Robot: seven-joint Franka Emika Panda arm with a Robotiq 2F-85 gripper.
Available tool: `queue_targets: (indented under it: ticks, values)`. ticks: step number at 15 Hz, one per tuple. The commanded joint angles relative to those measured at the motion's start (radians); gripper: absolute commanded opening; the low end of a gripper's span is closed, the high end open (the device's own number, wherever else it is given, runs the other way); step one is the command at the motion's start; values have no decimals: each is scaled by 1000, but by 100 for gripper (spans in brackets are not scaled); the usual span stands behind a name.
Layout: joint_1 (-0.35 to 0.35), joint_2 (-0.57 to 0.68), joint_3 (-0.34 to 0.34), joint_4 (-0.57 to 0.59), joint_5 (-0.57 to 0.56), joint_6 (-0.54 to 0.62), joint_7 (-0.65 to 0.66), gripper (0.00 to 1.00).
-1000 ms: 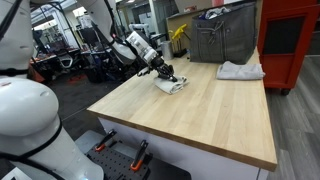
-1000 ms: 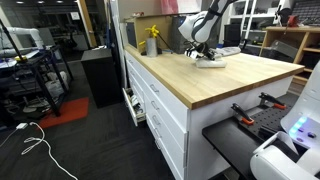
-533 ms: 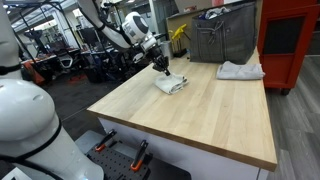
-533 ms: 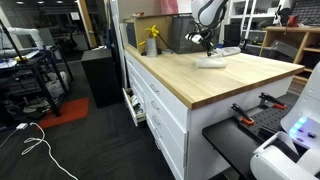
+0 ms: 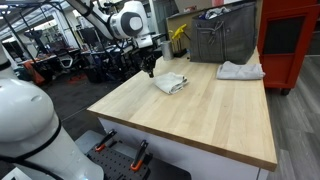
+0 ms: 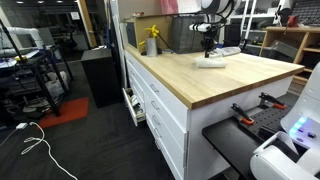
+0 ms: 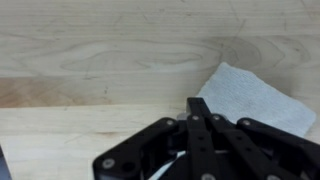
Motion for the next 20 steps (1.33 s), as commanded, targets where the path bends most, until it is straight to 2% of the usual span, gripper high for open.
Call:
queue_targets:
  ticks: [1, 3, 4, 5, 6, 7, 8, 12, 15, 17, 18, 20]
  values:
    - [-11, -53, 4, -68, 96, -33, -84, 0]
    - [-12, -52, 1, -85, 101, -30, -72, 0]
    - [-12, -49, -1, -93, 83, -21, -48, 25]
    - [-14, -49, -2, -100, 82, -15, -45, 21]
    - [-17, -53, -5, -109, 70, -3, -30, 25]
    - [-22, -58, -7, -111, 90, -16, -56, 40]
    - [-28, -68, -11, -117, 98, -24, -78, 49]
    - [-49, -112, -24, -135, 177, -53, -209, 78]
    - [-62, -188, -27, -182, 138, -69, -176, 99]
    - [-66, -233, -16, -205, 110, -63, -168, 100]
    - [-67, -151, -14, -157, 127, -48, -165, 100]
    - [-68, -168, -11, -164, 126, -48, -165, 100]
